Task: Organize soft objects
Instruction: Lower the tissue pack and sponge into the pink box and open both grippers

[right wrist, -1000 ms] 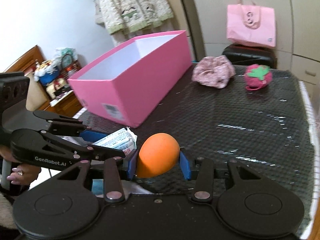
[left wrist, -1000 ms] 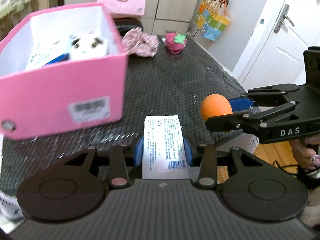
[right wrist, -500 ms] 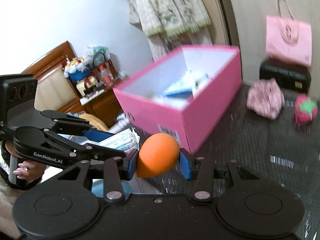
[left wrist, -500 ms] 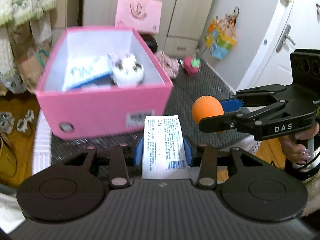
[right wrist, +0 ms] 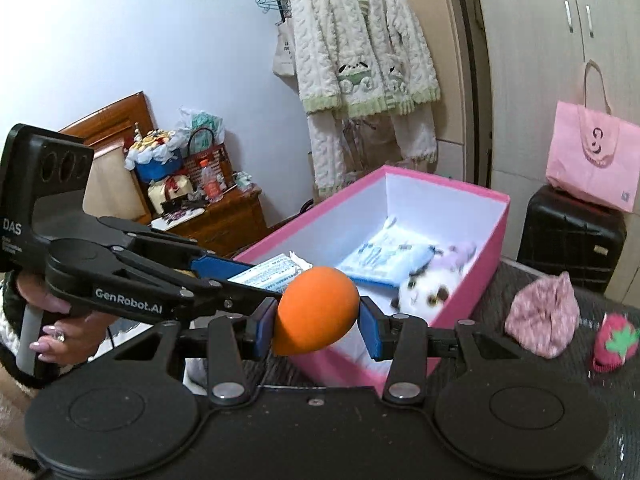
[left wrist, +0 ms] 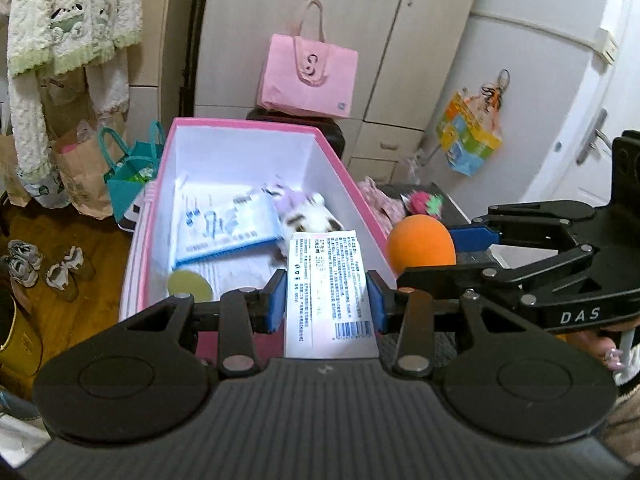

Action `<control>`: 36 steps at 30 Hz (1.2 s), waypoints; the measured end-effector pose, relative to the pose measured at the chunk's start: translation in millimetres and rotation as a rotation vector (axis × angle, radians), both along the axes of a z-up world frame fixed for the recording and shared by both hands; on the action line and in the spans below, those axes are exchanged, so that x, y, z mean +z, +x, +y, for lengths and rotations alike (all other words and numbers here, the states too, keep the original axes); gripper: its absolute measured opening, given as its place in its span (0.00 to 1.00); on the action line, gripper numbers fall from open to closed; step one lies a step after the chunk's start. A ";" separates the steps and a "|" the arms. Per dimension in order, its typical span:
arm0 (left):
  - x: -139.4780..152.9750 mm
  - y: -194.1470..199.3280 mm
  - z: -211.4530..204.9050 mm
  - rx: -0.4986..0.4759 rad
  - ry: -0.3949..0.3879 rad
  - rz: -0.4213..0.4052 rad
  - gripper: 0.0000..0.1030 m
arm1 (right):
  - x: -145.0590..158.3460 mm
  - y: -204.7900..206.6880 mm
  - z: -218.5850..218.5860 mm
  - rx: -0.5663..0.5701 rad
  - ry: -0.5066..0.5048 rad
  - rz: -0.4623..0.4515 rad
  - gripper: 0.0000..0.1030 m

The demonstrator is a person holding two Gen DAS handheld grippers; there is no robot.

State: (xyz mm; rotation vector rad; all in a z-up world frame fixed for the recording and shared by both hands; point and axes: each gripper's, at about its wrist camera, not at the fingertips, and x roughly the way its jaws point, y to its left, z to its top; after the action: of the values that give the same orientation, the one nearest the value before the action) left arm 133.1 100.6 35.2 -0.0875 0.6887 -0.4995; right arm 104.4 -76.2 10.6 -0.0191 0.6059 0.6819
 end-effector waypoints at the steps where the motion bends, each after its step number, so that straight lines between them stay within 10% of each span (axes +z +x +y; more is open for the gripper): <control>1: -0.4 6.2 0.7 0.011 0.006 -0.006 0.39 | 1.2 8.1 1.7 -0.006 0.000 -0.002 0.48; 18: -38.0 131.3 3.5 0.126 0.140 0.088 0.39 | -29.5 140.0 32.9 -0.048 -0.024 0.160 0.48; 36: -26.1 140.7 8.5 0.157 0.215 0.034 0.58 | -41.7 185.9 27.8 -0.141 -0.035 0.211 0.60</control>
State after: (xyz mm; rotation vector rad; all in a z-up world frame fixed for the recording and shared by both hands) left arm 273.8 109.1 9.0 0.0514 0.7586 -0.2716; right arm 290.3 -48.4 -31.1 0.0634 0.8144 0.5399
